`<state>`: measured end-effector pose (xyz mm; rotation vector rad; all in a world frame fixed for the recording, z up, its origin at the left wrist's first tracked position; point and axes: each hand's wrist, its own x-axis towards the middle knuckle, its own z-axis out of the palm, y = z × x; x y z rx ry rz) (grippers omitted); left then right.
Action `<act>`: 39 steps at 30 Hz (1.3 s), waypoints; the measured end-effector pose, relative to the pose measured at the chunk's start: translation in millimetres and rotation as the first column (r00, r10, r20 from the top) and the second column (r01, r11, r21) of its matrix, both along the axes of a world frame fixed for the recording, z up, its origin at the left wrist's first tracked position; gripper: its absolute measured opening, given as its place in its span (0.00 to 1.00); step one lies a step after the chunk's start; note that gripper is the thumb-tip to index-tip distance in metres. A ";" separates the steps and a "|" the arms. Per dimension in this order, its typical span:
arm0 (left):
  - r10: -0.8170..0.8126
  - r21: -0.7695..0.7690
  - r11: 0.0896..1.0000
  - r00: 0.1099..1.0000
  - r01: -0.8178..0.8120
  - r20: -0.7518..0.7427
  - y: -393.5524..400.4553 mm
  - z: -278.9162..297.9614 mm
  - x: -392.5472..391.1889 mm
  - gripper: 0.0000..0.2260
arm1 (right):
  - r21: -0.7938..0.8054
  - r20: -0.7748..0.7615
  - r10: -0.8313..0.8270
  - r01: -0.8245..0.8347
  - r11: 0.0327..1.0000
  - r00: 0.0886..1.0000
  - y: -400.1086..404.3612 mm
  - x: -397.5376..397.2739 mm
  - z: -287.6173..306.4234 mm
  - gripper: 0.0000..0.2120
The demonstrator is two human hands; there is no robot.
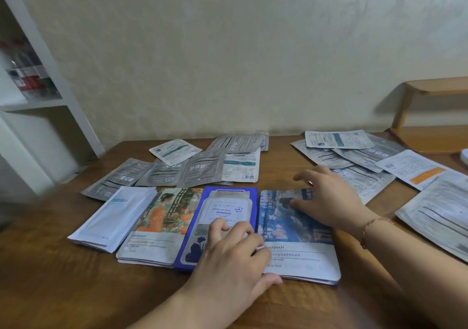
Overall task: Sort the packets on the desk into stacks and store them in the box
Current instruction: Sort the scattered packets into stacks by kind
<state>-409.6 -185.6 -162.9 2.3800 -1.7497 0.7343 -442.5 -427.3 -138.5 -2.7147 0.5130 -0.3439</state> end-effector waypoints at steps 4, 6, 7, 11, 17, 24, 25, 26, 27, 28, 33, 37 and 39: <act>-0.021 -0.001 1.000 1.000 0.021 -0.018 -0.1 -0.8 0.5 0.18 | -0.167 0.016 0.198 -0.193 0.967 0.980 6.2 -4.7 -3.5 0.25; -0.052 -0.017 0.999 0.998 0.052 -0.037 -1.7 -1.0 1.3 0.16 | -0.183 -0.068 0.289 -0.296 0.937 0.955 11.3 -5.4 -6.9 0.33; -0.063 -0.022 0.998 0.997 0.062 -0.047 -2.4 -0.8 2.0 0.16 | -0.173 -0.106 0.312 -0.327 0.929 0.944 12.8 -6.1 -9.9 0.38; -0.063 0.009 0.998 0.994 0.064 -0.085 -2.2 -1.2 5.3 0.16 | -0.071 -0.124 0.363 -0.373 0.925 0.923 12.5 -8.2 -16.4 0.38; -0.093 0.083 0.992 0.993 0.099 -0.078 -1.6 -1.3 9.7 0.17 | -0.057 -0.190 0.370 -0.386 0.921 0.910 12.6 -10.4 -20.3 0.36; -0.166 0.151 0.974 0.986 0.167 -0.018 -3.0 5.4 14.9 0.15 | -0.116 -0.238 0.358 -0.393 0.912 0.903 12.3 -8.6 -19.7 0.38; -0.182 0.087 0.979 0.983 0.185 -0.036 -2.3 9.9 18.8 0.14 | -0.115 -0.229 0.364 -0.397 0.911 0.903 11.8 -7.7 -18.4 0.39; -0.189 0.014 0.982 0.979 0.191 -0.071 -0.1 15.0 25.6 0.14 | -0.111 -0.208 0.372 -0.399 0.910 0.905 11.2 -6.2 -16.8 0.40; -0.187 -0.059 0.982 0.977 0.181 -0.106 1.8 23.5 34.3 0.14 | -0.101 -0.170 0.369 -0.389 0.916 0.914 10.9 -4.0 -13.9 0.39; -0.151 -0.108 0.985 0.979 0.136 -0.140 2.9 34.8 45.2 0.14 | -0.079 -0.121 0.357 -0.367 0.927 0.926 10.6 -0.1 -9.9 0.38; 0.358 0.185 0.933 0.838 -0.308 -0.411 -0.1 63.7 142.6 0.23 | -0.109 -0.017 0.284 -0.284 0.953 0.959 16.5 51.3 12.2 0.21; 0.477 0.291 0.879 0.656 -0.379 -0.585 -14.0 59.9 197.6 0.27 | -0.125 -0.091 0.274 -0.284 0.951 0.957 29.5 113.6 26.7 0.22; 0.505 0.349 0.863 0.588 -0.365 -0.632 -21.3 56.4 210.2 0.30 | -0.112 -0.158 0.289 -0.308 0.945 0.944 41.6 138.0 30.3 0.24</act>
